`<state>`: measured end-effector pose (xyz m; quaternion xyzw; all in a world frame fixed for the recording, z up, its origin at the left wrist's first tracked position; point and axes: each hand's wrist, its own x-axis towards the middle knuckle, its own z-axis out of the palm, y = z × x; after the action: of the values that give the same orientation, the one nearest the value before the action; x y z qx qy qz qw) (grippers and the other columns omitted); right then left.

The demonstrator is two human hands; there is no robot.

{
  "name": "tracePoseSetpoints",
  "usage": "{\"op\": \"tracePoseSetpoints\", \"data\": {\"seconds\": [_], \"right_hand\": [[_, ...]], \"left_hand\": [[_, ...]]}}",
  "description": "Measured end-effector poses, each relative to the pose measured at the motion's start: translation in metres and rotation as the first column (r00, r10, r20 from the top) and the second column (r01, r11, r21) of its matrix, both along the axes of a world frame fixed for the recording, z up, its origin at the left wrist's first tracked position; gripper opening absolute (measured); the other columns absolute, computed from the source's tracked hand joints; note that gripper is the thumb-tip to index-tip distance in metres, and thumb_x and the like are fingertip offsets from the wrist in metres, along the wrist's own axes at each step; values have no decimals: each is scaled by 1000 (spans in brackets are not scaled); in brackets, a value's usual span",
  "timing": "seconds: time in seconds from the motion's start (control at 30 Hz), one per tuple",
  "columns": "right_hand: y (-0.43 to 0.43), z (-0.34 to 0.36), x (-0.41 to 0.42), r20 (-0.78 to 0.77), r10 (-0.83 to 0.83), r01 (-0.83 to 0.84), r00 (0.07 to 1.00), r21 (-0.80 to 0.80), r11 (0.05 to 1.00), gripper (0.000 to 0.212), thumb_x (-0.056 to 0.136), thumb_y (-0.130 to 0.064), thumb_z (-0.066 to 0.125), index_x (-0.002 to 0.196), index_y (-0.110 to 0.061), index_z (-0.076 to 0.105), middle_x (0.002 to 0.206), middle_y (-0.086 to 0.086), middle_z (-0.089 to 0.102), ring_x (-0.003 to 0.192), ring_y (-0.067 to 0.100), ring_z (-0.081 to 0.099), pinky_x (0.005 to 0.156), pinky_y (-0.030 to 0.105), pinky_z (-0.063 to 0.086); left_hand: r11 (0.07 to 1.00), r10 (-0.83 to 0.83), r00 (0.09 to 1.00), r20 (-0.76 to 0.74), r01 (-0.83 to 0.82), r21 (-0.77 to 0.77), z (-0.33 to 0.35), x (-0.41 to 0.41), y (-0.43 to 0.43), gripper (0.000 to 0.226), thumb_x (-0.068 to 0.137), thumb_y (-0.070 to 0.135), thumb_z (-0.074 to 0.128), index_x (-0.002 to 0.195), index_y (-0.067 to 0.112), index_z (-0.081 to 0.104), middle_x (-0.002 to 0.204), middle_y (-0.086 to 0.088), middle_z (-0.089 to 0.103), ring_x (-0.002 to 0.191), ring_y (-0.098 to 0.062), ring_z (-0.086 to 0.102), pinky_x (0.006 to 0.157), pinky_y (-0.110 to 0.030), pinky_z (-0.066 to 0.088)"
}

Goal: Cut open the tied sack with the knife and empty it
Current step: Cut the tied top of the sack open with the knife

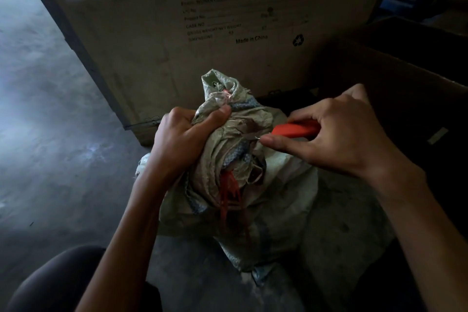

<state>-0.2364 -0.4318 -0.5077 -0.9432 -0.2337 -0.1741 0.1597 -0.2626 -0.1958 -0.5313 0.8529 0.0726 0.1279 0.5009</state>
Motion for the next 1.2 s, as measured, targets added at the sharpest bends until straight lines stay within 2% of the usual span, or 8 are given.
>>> {"op": "tracePoseSetpoints", "data": {"seconds": [0.1,0.27,0.6,0.83,0.9,1.03,1.13,1.2], "right_hand": [[2,-2,-1,-7,4,-4,1000,-25,1000,71,68,-97,32,75,-39,74,57,-19,59,65,-5,38,83,37,30],[-1,2,-1,14,5,-5,1000,-19,1000,72,67,-97,31,71,-38,72,56,-17,61,69,6,54,88,42,35],[0,-3,0,27,12,-11,1000,-40,999,73,67,-97,31,73,-37,72,55,-18,57,69,6,54,89,41,34],[1,-12,4,126,-15,18,992,-20,1000,75,68,-98,30,72,-36,73,55,-15,60,66,8,48,79,34,24],[-3,-15,10,141,-71,77,988,-39,996,75,70,-97,28,74,-36,73,58,-13,62,65,11,47,77,33,21],[-46,-11,35,-50,-230,226,972,-68,972,71,75,-92,30,86,-36,71,75,-9,65,75,15,51,92,43,31],[-59,-12,35,-92,-215,222,972,68,973,70,74,-93,33,82,-36,72,75,-14,67,80,16,61,98,49,34],[-40,-17,31,-116,-143,167,983,244,955,73,75,-91,38,74,-27,71,63,-9,65,69,13,62,91,47,45]], "left_hand": [[997,12,1000,26,-14,77,1,-1,-4,74,81,64,68,61,-7,62,71,-32,68,65,-47,66,59,-59,54],[990,54,997,45,-60,130,-1,-1,-5,70,80,64,67,47,5,49,50,-10,54,50,-22,51,54,-50,48],[976,44,996,72,-58,210,-7,1,-5,61,75,70,62,44,18,53,34,8,42,40,-11,37,49,-30,33],[965,5,993,118,-36,259,-8,1,-10,69,85,57,72,44,7,47,41,3,41,42,-13,39,48,-32,34],[968,-9,993,117,-21,250,-8,0,-10,67,88,51,73,48,1,52,45,-9,47,45,-16,43,48,-39,39],[989,-59,993,99,45,142,-7,-9,-2,69,83,57,71,52,-3,55,46,-13,56,42,-23,52,41,-38,42],[1000,1,994,105,-2,16,-8,-10,5,74,84,60,68,67,-12,63,72,-35,68,60,-45,67,54,-55,54],[997,17,996,83,-10,-81,-9,-7,8,77,83,60,68,72,-16,64,80,-39,68,64,-48,67,61,-63,54]]}}
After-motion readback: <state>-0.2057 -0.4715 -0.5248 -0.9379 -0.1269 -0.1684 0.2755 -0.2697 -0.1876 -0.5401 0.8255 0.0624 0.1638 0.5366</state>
